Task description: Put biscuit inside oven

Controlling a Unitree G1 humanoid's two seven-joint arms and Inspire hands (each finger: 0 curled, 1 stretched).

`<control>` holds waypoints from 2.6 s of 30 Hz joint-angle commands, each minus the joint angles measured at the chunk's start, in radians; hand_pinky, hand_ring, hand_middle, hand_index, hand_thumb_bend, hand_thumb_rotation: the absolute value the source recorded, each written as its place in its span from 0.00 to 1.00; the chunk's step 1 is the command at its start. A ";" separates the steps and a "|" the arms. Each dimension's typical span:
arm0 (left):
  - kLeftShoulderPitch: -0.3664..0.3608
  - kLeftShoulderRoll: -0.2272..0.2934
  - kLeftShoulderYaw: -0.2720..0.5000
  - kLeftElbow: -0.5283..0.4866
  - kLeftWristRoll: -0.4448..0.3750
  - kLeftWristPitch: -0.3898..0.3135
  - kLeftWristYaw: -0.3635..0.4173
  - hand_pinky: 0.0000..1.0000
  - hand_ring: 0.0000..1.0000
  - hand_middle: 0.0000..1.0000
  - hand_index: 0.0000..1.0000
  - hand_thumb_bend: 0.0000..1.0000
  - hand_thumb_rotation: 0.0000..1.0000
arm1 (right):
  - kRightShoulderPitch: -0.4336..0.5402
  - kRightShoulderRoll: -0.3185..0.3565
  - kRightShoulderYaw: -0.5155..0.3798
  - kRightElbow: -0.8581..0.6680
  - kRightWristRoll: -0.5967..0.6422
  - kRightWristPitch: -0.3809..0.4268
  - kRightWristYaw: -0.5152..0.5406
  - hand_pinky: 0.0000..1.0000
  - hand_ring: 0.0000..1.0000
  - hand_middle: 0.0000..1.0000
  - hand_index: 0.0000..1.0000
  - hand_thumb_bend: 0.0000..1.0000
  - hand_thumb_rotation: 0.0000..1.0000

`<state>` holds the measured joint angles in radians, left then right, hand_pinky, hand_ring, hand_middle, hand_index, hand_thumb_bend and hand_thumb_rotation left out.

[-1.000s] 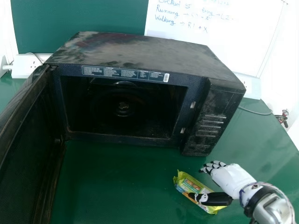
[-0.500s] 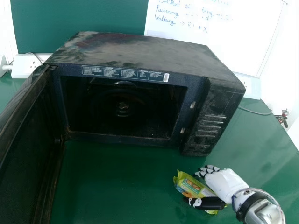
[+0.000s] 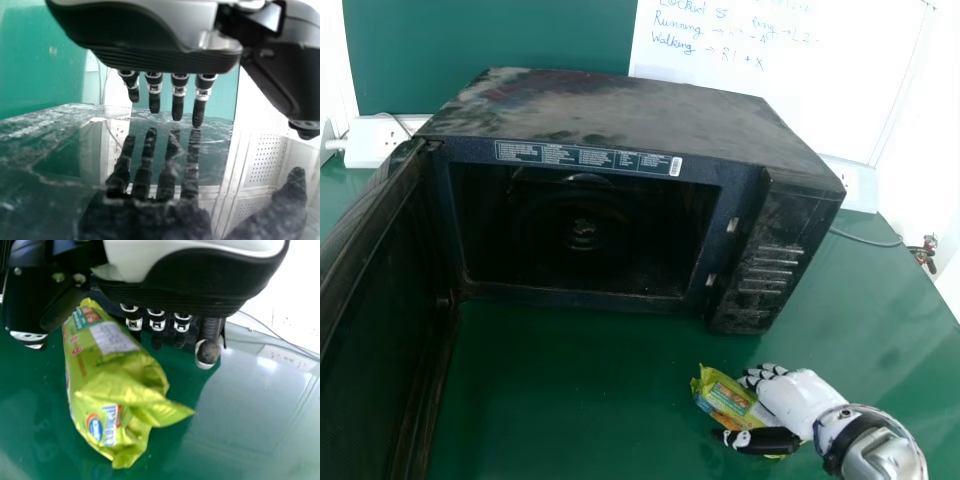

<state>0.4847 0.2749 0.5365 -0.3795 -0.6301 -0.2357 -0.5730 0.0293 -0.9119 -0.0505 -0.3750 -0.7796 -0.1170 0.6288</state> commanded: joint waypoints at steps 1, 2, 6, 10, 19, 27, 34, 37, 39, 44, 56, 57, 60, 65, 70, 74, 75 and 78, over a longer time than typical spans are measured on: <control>0.011 -0.004 0.003 -0.004 0.003 -0.007 -0.002 1.00 1.00 1.00 1.00 1.00 1.00 | -0.001 -0.011 0.010 0.013 -0.002 0.010 0.016 0.00 1.00 1.00 0.93 0.85 0.94; 0.011 -0.004 0.003 -0.005 0.005 -0.007 -0.001 1.00 1.00 1.00 1.00 1.00 1.00 | -0.001 -0.010 0.010 0.017 -0.002 0.012 0.016 0.00 1.00 1.00 0.93 0.84 0.93; 0.014 -0.006 0.003 -0.007 0.006 -0.008 0.001 1.00 1.00 1.00 1.00 1.00 1.00 | 0.002 -0.007 0.018 0.029 -0.020 0.012 0.003 0.00 1.00 1.00 0.93 0.84 0.94; 0.019 -0.007 0.004 -0.015 0.004 -0.003 0.008 1.00 1.00 1.00 1.00 1.00 1.00 | 0.009 -0.003 0.021 0.037 -0.031 0.017 -0.010 0.00 1.00 1.00 0.93 0.84 0.92; 0.025 -0.013 0.003 -0.015 0.014 -0.016 0.012 1.00 1.00 1.00 1.00 1.00 1.00 | 0.015 0.009 0.042 0.078 -0.058 0.021 -0.072 0.00 1.00 1.00 0.94 0.83 0.94; 0.032 -0.014 0.005 -0.025 0.035 -0.029 0.019 1.00 1.00 1.00 1.00 1.00 1.00 | 0.027 0.022 0.074 0.085 -0.111 0.041 -0.109 0.00 1.00 1.00 0.98 0.83 0.89; 0.038 -0.012 0.005 -0.025 0.025 -0.037 0.011 1.00 1.00 1.00 1.00 1.00 1.00 | 0.043 0.037 0.110 0.087 -0.160 0.050 -0.144 0.00 1.00 1.00 0.99 0.83 0.87; 0.041 -0.012 0.006 -0.027 0.026 -0.038 0.011 1.00 1.00 1.00 1.00 1.00 1.00 | 0.045 0.039 0.122 0.091 -0.166 0.050 -0.150 0.00 1.00 1.00 0.99 0.83 0.87; 0.041 -0.010 0.005 -0.027 0.017 -0.033 0.010 1.00 1.00 1.00 1.00 1.00 1.00 | 0.046 0.041 0.126 0.093 -0.161 0.050 -0.150 0.00 1.00 1.00 0.97 0.83 0.85; 0.040 -0.011 0.006 -0.023 0.025 -0.047 0.008 1.00 1.00 1.00 1.00 1.00 1.00 | 0.042 0.041 0.141 0.095 -0.163 0.057 -0.142 0.00 1.00 1.00 0.98 0.82 0.85; -0.008 -0.095 -0.005 -0.059 0.036 -0.065 0.140 1.00 1.00 1.00 1.00 1.00 1.00 | 0.031 0.035 0.146 0.105 -0.142 0.055 -0.148 0.18 0.44 0.52 0.44 0.51 0.01; -0.008 -0.104 -0.009 -0.071 0.033 -0.051 0.160 1.00 1.00 1.00 1.00 1.00 1.00 | 0.030 0.034 0.146 0.106 -0.143 0.053 -0.150 0.17 0.43 0.52 0.39 0.50 0.00; -0.004 -0.120 -0.020 -0.103 0.038 -0.022 0.212 1.00 1.00 1.00 1.00 1.00 1.00 | 0.028 0.033 0.147 0.108 -0.138 0.050 -0.150 0.11 0.44 0.28 0.25 0.46 0.00; 0.006 -0.131 -0.037 -0.154 0.033 0.033 0.273 1.00 1.00 1.00 1.00 1.00 1.00 | 0.028 0.036 0.143 0.109 -0.132 0.049 -0.160 0.03 0.11 0.14 0.16 0.19 0.00; 0.006 -0.128 -0.042 -0.159 0.039 0.037 0.283 1.00 1.00 1.00 1.00 1.00 1.00 | 0.022 0.032 0.140 0.109 -0.128 0.051 -0.159 0.01 0.05 0.10 0.12 0.12 0.00; 0.010 -0.125 -0.042 -0.166 0.030 0.047 0.286 1.00 1.00 1.00 1.00 1.00 1.00 | 0.018 0.034 0.132 0.119 -0.118 0.040 -0.187 0.01 0.04 0.10 0.12 0.08 0.00; 0.009 -0.125 -0.043 -0.164 0.021 0.049 0.282 1.00 1.00 1.00 1.00 1.00 1.00 | 0.016 0.034 0.130 0.120 -0.113 0.035 -0.195 0.01 0.05 0.10 0.13 0.07 0.00; 0.005 -0.124 -0.042 -0.156 0.019 0.044 0.277 1.00 1.00 1.00 1.00 1.00 1.00 | 0.008 0.042 0.113 0.120 -0.074 0.024 -0.210 0.02 0.05 0.11 0.13 0.08 0.00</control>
<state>0.4848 0.1522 0.4985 -0.5372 -0.6094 -0.1934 -0.2882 0.0214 -0.8758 0.0553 -0.2661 -0.8809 -0.0699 0.4072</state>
